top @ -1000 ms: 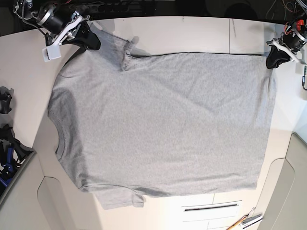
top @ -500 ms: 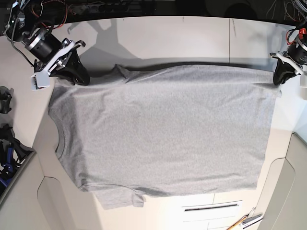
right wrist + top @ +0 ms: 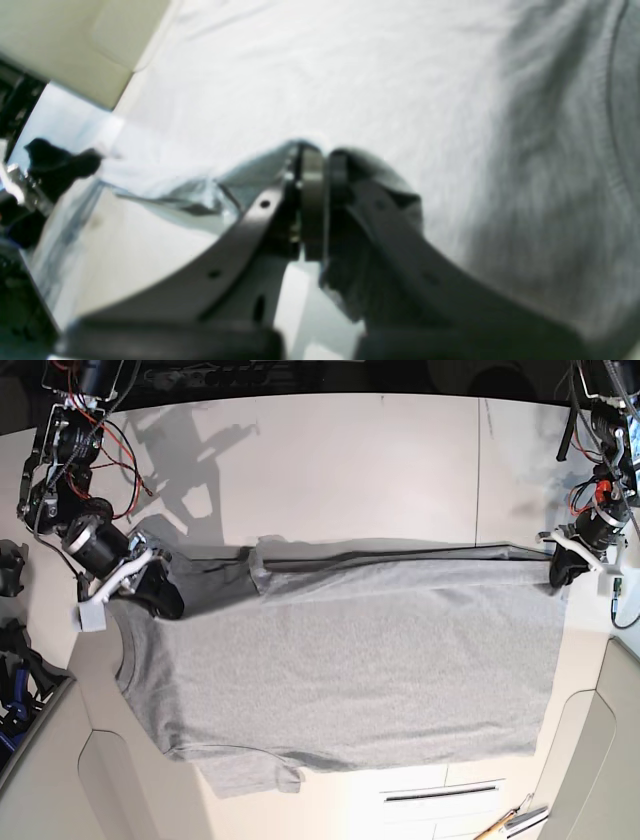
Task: Fold the T-shirt properly
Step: 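Lift the shoulder edge with both grippers and fold it over the shirt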
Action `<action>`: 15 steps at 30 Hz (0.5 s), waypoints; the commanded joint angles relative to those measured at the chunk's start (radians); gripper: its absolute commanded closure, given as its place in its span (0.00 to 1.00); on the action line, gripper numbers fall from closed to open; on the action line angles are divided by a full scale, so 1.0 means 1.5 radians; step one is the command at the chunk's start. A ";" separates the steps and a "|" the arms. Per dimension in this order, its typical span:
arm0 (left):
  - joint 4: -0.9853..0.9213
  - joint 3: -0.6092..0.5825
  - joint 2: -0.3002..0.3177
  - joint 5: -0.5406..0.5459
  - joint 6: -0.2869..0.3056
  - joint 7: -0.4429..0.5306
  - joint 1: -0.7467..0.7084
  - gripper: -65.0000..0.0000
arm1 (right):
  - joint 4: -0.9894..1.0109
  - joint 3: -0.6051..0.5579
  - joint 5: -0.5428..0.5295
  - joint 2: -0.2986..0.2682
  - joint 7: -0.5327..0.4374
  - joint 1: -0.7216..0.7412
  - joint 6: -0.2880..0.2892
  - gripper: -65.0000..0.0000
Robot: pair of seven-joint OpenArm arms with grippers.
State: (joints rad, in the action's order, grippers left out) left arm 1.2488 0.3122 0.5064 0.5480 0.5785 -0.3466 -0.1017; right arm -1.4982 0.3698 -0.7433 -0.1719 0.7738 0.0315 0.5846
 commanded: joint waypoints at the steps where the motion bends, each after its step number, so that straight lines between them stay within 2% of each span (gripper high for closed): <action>1: -0.005 -0.004 0.013 -0.004 0.001 0.018 0.027 1.00 | 0.009 -0.006 -0.011 -0.007 -0.018 0.032 0.004 1.00; 7: -0.097 -0.026 0.013 -0.025 0.001 0.032 0.123 1.00 | 0.120 -0.043 0.036 -0.007 -0.038 0.133 0.003 1.00; 15: -0.153 -0.029 0.014 -0.040 0.001 0.042 0.179 1.00 | 0.176 -0.085 0.123 -0.007 -0.108 0.188 0.002 1.00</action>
State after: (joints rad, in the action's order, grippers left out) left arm 1.0073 0.2626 0.5045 0.4767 0.5766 -0.3084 0.1452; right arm -1.2198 0.2413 -0.5411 -0.1719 0.6357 0.2905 0.5800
